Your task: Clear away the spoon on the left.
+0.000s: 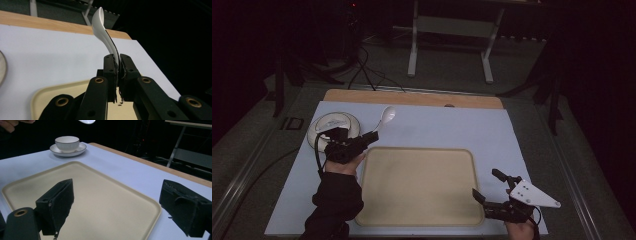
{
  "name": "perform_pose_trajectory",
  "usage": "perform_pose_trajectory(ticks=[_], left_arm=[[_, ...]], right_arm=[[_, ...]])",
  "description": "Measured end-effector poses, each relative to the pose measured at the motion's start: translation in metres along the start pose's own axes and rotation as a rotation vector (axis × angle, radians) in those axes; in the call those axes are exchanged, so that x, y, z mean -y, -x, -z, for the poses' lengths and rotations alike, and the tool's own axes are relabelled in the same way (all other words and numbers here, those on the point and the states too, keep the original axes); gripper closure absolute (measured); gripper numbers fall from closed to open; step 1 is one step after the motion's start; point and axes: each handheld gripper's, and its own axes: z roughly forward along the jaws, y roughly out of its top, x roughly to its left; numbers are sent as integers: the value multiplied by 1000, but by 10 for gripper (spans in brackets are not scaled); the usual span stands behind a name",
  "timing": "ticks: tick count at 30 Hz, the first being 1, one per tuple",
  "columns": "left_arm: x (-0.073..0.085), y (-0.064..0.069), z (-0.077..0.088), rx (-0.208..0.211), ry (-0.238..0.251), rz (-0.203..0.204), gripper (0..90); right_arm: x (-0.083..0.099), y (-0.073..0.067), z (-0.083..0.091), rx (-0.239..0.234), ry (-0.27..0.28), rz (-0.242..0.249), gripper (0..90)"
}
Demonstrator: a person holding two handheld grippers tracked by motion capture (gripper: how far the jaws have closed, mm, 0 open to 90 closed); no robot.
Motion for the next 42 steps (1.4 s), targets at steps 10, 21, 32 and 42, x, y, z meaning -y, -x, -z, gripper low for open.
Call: perform_pose_trajectory(ticks=[10, 21, 32, 42], left_arm=[[30, 12, -14, 5, -28, -13, 860], [65, 18, -21, -75, -49, -41, 860], [95, 19, -22, -147, -104, -56, 860], [110, 18, -28, -180, -142, -49, 860]], right_arm=[[0, 0, 1, -6, 4, -8, 124], [0, 0, 1, -9, 6, -7, 124], [0, 0, 1, -9, 6, -7, 124], [0, 0, 1, -10, 7, -9, 124]])
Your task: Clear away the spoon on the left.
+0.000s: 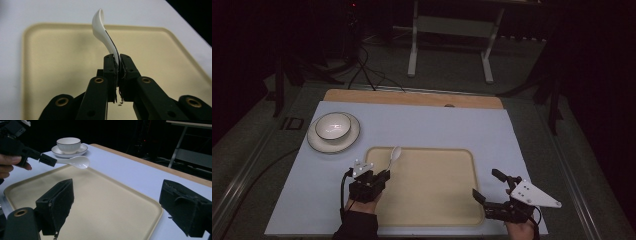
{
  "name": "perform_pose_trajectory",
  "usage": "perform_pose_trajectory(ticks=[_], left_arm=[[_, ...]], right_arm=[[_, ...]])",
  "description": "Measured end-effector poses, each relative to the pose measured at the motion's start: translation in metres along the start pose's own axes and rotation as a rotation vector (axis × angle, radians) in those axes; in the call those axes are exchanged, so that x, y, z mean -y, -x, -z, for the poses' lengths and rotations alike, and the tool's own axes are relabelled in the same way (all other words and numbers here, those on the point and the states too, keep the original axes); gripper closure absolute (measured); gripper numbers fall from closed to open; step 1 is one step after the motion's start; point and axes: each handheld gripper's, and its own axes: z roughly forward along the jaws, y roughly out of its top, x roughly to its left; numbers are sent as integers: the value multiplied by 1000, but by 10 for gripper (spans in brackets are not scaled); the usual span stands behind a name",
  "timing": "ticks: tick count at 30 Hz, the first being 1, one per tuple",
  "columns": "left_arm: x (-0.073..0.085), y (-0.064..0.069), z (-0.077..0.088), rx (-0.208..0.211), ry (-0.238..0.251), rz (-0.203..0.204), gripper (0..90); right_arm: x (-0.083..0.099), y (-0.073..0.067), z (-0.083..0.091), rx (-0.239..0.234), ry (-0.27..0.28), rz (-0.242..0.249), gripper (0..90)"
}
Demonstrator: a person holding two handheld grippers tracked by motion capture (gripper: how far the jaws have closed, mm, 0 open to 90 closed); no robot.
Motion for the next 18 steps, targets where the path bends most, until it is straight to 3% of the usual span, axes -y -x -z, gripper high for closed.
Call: perform_pose_trajectory(ticks=[5, 11, 18], left_arm=[[9, 1, -5, -23, -27, -11, 860], [16, 0, -10, -9, -65, -1, 859], [19, 5, -11, -26, -71, -29, 856]], right_arm=[[0, 0, 0, -1, 0, -4, 124], [0, 0, 0, -3, 0, -4, 124], [0, 0, 0, -6, -1, -4, 125]])
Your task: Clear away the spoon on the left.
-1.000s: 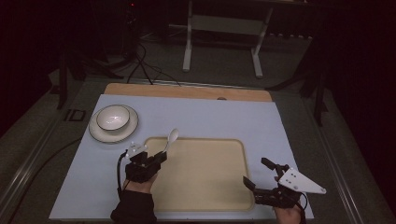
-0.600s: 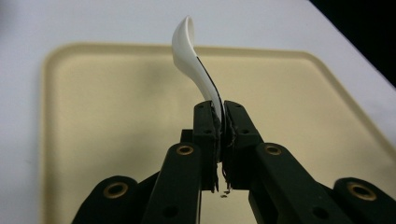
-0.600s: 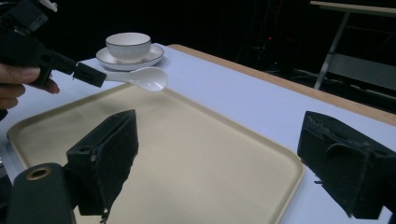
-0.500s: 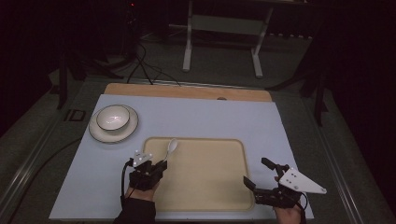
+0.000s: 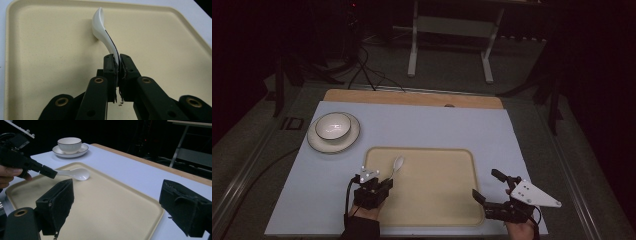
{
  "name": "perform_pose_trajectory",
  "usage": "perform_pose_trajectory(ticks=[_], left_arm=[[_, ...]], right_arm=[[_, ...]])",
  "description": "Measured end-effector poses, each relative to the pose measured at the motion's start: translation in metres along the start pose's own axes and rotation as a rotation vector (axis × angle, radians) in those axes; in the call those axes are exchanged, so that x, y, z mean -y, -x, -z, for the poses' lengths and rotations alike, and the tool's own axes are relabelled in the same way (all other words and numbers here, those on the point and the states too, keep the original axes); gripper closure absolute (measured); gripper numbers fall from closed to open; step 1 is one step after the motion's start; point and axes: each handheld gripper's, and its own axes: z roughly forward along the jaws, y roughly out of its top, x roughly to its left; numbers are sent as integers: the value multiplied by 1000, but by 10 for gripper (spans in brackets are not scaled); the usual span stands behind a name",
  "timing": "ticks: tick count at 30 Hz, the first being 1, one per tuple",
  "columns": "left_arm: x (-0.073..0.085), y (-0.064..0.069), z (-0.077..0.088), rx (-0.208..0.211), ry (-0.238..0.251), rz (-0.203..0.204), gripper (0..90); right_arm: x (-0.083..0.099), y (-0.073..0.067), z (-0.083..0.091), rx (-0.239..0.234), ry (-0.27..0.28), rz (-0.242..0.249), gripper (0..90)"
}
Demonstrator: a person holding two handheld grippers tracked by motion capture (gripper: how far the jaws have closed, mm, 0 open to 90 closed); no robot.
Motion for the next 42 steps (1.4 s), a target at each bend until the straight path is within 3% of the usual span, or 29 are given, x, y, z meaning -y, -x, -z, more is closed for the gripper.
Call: perform_pose_trajectory(ticks=[7, 21, 32, 38, 42], left_arm=[[11, 3, -6, 0, -50, -12, 853], [15, 6, -13, 19, -120, -32, 791], [17, 7, -16, 33, -137, -38, 722], [17, 5, -15, 14, -128, -40, 722], [18, 7, -16, 23, -137, -44, 677]], right_arm=[[0, 0, -1, -7, -6, 0, 125], [1, 2, -2, -15, -13, -17, 125], [1, 2, -2, -15, -15, -25, 125], [1, 3, -2, -17, -13, -26, 125], [1, 3, -2, -18, -14, -27, 125]])
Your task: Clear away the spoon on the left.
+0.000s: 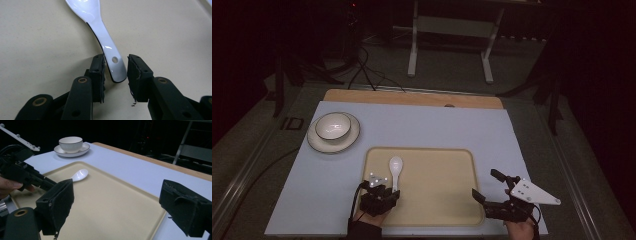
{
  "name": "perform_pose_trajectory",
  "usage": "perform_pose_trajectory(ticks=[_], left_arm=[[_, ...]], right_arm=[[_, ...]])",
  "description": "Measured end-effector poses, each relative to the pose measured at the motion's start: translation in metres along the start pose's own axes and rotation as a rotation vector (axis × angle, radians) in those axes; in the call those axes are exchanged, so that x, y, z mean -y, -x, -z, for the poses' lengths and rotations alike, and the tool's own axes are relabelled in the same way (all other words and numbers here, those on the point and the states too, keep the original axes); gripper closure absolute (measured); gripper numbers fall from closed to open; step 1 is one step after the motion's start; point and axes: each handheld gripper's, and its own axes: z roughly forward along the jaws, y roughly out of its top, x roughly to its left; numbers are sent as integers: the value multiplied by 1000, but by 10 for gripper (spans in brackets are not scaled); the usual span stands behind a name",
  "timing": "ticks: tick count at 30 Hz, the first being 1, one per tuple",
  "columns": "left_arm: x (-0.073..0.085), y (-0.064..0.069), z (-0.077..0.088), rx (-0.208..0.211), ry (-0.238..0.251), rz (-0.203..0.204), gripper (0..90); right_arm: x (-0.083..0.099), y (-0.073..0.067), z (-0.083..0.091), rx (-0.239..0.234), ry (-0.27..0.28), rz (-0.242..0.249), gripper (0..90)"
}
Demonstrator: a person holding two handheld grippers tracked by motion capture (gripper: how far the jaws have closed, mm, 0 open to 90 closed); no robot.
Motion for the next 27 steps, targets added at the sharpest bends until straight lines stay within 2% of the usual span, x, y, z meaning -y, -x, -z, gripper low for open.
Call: perform_pose_trajectory(ticks=[6, 11, 17, 21, 23, 27], left_arm=[[0, -2, 1, -7, 9, 5, 678], [-4, -1, 6, -11, 15, -9, 678], [-9, 0, 13, -11, 3, -60, 677], [-15, 0, 15, 10, -20, -91, 635], [-18, 0, 17, 33, -26, -91, 615], [-27, 2, 23, 49, -13, -112, 597]], right_arm=[[0, 0, 0, 2, 0, 0, 125], [0, 0, 0, 2, 0, 1, 125], [1, 2, 1, 8, 0, -1, 125], [2, 3, 1, 14, 1, -5, 125], [2, 4, 1, 17, 3, -12, 125], [2, 4, 2, 15, 3, -16, 125]])
